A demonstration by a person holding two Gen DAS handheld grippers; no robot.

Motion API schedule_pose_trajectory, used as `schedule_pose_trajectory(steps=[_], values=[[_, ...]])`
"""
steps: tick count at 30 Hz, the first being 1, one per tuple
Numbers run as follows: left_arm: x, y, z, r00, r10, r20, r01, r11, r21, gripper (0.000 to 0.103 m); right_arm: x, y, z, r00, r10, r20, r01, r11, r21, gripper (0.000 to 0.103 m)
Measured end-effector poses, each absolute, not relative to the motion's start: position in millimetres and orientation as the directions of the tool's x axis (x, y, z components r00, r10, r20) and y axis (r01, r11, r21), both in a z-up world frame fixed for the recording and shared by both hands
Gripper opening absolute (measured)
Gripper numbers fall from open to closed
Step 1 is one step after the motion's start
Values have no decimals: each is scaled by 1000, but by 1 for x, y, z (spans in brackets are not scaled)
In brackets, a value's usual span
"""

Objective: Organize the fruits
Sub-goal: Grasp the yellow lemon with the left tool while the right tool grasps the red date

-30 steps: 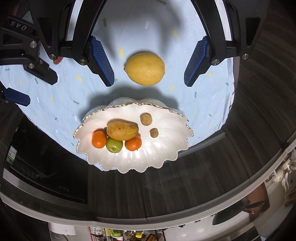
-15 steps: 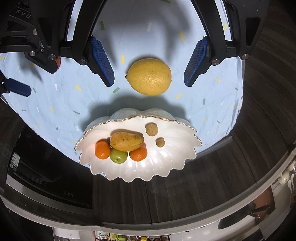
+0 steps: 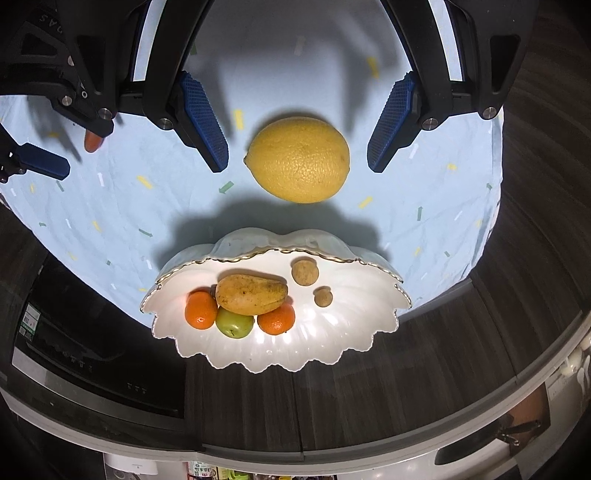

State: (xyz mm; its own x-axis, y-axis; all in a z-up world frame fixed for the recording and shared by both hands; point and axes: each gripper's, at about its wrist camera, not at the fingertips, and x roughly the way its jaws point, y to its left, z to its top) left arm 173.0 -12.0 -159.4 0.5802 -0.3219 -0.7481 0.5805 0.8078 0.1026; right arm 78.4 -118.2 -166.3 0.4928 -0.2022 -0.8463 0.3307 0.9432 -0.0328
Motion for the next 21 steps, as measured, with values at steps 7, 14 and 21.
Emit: schedule_pose_trajectory(steps=[7,14,21], values=[[179,-13,-165,584,-339,-738,571,817,76,77,81,-121,-177,469,-197,-861,334,942,-33,51],[182,-17,-173,570,-350,-744,582,811,65,76,84,-120,-181,478,-182,-859,319,947,-23,44],[183,-19,-174,596,-345,-725,569,819,78,64,85,-119,-181,486,-152,-861,314,949,9,28]])
